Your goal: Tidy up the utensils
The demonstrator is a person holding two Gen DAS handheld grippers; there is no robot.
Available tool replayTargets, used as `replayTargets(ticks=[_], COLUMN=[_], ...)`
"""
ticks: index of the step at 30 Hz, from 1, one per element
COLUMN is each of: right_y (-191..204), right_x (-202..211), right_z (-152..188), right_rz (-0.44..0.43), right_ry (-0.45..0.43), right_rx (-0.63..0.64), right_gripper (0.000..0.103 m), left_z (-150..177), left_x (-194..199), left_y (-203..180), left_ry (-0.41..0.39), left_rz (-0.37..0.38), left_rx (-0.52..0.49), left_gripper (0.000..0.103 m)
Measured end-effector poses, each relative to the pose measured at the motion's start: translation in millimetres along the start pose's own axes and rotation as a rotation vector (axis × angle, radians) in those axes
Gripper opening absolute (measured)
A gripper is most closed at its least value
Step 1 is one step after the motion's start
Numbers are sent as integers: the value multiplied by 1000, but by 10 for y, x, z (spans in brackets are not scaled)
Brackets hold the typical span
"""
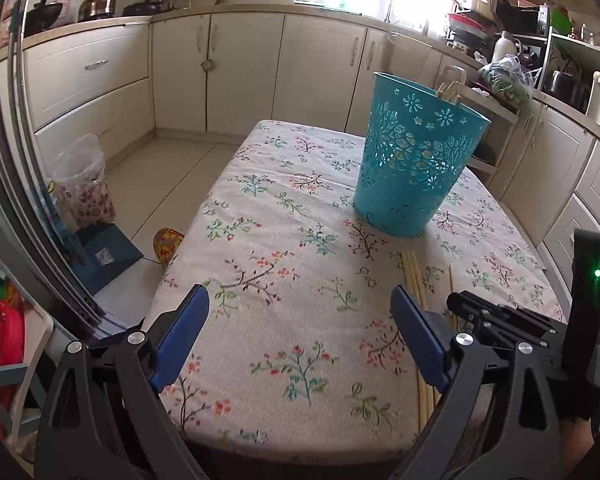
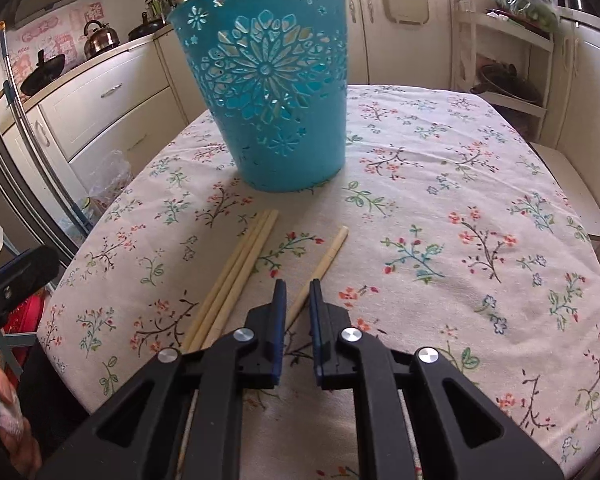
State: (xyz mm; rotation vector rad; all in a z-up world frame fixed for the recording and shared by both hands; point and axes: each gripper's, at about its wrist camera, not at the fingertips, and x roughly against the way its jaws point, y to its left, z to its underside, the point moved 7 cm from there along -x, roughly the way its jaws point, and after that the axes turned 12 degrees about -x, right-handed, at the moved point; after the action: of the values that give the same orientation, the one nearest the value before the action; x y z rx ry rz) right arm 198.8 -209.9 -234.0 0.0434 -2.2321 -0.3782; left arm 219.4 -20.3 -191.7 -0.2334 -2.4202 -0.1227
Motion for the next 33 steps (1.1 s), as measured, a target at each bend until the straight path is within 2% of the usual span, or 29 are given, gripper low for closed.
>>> replayTargets(ticks=[6, 12, 22, 24, 28, 33], right_y=[-138, -114, -108, -111, -148, -175], right_x=[80, 83, 5, 7, 26, 26], right_z=[16, 23, -32, -37, -31, -49], right_rz=[-18, -1, -10, -3, -27, -58], right_ry=[-26, -35, -8, -6, -5, -2], right_rx=[-42, -25, -57, -45, -59, -78], right_gripper=[14, 15, 15, 11, 10, 10], left_z=[128, 150, 255, 224, 93, -27], left_x=[43, 47, -90, -124, -217, -419], left_y=[-45, -64, -96, -134, -273, -425], left_ry=[4, 3, 49, 55, 59, 92], left_rz=[1, 8, 30, 54, 104, 111], left_rx=[-33, -52, -59, -54, -58, -71], left_gripper=[89, 90, 90, 90, 90, 90])
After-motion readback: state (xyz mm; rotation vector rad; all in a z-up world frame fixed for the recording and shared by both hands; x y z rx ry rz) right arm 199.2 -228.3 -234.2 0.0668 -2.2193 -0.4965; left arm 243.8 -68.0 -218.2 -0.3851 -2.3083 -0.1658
